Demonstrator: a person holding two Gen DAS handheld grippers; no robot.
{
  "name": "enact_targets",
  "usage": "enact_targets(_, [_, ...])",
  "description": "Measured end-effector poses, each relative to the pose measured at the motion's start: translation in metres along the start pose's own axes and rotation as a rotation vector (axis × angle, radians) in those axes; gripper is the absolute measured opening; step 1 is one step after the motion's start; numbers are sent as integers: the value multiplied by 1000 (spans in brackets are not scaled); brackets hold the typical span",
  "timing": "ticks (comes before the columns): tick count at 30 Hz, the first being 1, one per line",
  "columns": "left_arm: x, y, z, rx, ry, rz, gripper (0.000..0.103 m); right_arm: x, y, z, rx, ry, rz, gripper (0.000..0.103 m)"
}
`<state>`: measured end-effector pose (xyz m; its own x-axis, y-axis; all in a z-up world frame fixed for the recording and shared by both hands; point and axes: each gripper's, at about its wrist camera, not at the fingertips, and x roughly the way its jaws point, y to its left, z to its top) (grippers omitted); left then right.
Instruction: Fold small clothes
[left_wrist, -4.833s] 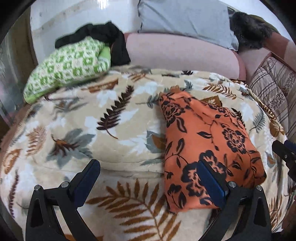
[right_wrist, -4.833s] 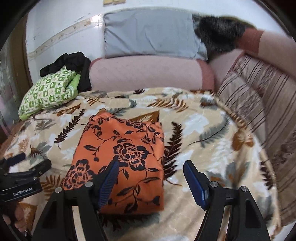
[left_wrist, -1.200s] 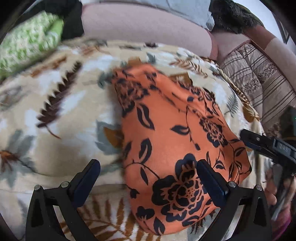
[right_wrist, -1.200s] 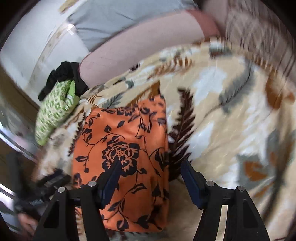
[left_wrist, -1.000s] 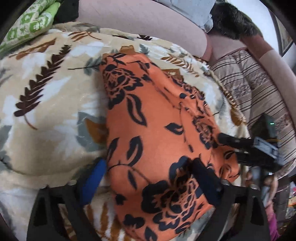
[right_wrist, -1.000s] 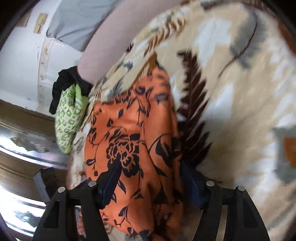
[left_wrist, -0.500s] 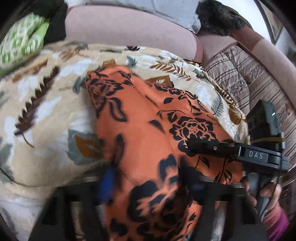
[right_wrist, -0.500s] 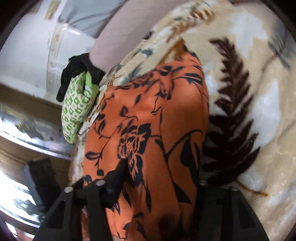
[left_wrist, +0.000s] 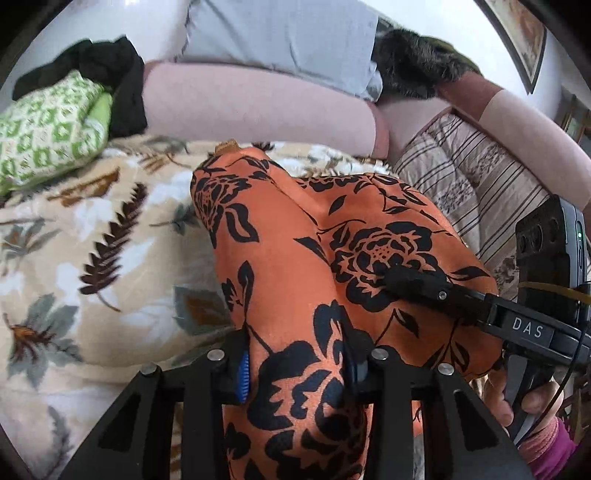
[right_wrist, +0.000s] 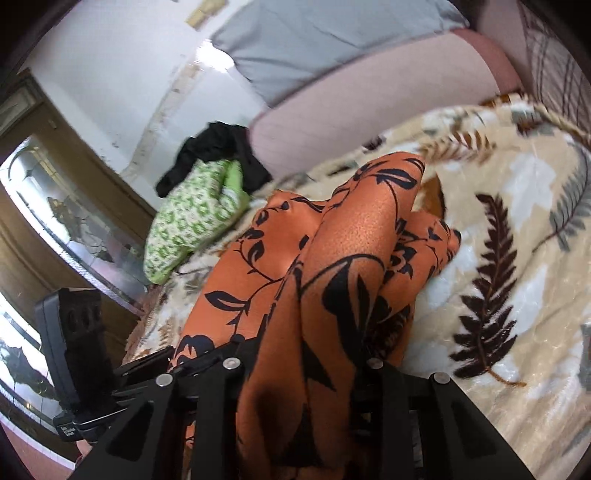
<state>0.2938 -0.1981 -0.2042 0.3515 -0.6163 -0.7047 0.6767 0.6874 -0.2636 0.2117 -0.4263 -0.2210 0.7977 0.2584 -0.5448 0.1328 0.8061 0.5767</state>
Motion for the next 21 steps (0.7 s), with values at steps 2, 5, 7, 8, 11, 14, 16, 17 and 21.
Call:
enact_targets(2, [-16, 0, -3, 1, -16, 15, 39, -10, 14, -4, -13, -20, 21, 31])
enact_targets(5, [-44, 3, -13, -11, -31, 39, 39, -19, 33, -12, -21, -27, 48, 31])
enact_targets(7, [-60, 9, -24, -23, -41, 45, 39, -24, 43, -21, -18, -27, 67, 31])
enact_targets(8, [-68, 13, -31, -34, -41, 47, 39, -26, 47, -28, -15, -27, 77, 31])
enact_targets(11, [-83, 26, -52, -76, -36, 53, 39, -28, 60, -52, -9, -13, 94, 31])
enact_targets(14, [-85, 34, -72, -94, -21, 74, 39, -26, 70, -76, -20, 0, 85, 31])
enact_targets(16, [-81, 38, -83, -97, -4, 101, 39, -22, 74, -88, -31, 12, 73, 31])
enact_targets(17, [-79, 41, -87, -101, 4, 107, 39, -18, 74, -93, -28, 23, 69, 31])
enact_targets(21, [-62, 52, -102, -127, 56, 129, 40, -3, 69, -109, -38, 49, 35, 31])
